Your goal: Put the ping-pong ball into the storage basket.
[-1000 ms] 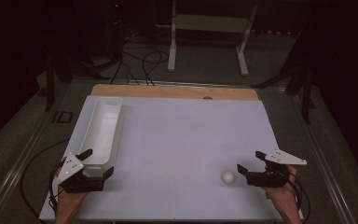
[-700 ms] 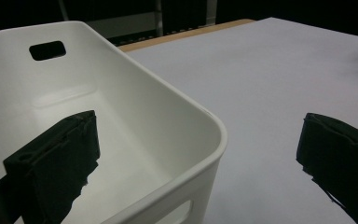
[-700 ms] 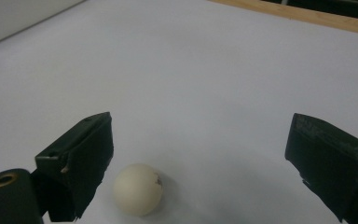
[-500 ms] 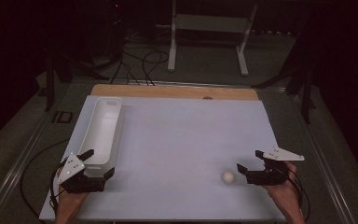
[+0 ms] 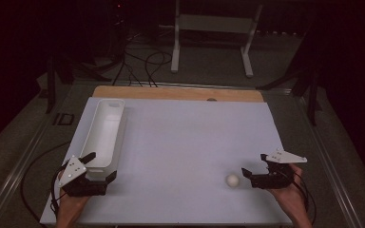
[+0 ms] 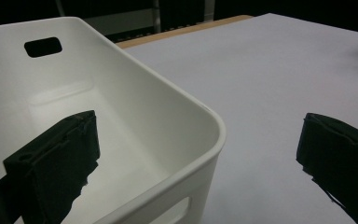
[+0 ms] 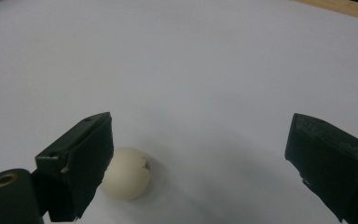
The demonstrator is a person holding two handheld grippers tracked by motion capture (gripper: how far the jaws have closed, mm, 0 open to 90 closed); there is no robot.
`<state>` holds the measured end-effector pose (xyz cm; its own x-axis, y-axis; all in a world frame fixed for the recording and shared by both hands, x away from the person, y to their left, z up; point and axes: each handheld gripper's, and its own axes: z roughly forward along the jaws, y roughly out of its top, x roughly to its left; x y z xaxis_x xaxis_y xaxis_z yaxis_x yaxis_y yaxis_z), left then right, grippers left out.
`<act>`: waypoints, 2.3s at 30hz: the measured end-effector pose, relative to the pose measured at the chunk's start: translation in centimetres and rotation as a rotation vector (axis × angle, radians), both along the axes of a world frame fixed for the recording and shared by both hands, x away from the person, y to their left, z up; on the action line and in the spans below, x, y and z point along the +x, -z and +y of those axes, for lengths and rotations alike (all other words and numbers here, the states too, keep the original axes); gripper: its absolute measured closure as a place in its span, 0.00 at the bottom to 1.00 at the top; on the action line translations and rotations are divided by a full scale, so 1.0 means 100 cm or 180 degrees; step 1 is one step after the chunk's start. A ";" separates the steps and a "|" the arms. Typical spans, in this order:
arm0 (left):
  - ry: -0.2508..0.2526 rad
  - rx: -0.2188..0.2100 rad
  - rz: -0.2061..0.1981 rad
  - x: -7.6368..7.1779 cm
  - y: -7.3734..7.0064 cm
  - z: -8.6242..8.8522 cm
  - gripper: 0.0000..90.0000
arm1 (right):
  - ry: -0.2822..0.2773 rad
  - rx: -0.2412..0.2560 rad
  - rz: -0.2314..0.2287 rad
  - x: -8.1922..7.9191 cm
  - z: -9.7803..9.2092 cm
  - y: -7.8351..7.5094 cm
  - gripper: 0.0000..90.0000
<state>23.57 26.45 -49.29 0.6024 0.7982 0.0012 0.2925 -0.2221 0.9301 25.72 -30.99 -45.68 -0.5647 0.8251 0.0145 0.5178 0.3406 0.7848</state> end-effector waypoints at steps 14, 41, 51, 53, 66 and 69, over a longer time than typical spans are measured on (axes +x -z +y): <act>0.0017 0.0008 0.0007 -0.001 0.001 -0.003 0.00 | -0.0061 -0.0123 0.0080 0.001 0.003 0.000 0.08; 0.0018 0.0021 0.0024 0.000 0.002 -0.003 0.00 | -0.0288 -0.0320 0.0301 0.003 0.012 0.004 0.08; 0.0015 0.0034 0.0015 0.001 0.003 -0.004 0.00 | -0.0360 -0.0360 0.0401 0.005 0.016 0.005 0.08; 0.0015 0.0031 0.0012 0.001 0.003 -0.004 0.00 | -0.0370 -0.0357 0.0409 0.005 0.017 0.005 0.08; 0.0006 0.0041 0.0008 0.001 0.003 -0.005 0.00 | -0.0456 -0.0427 0.0504 0.006 0.023 0.009 0.08; 0.0004 0.0042 0.0007 0.001 0.003 -0.005 0.00 | -0.0487 -0.0438 0.0517 0.007 0.024 0.010 0.08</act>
<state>23.65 25.98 -49.60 0.6035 0.7973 0.0103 0.2943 -0.2348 0.9264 26.41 -28.55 -46.70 -0.6826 0.7307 0.0088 0.5674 0.5224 0.6365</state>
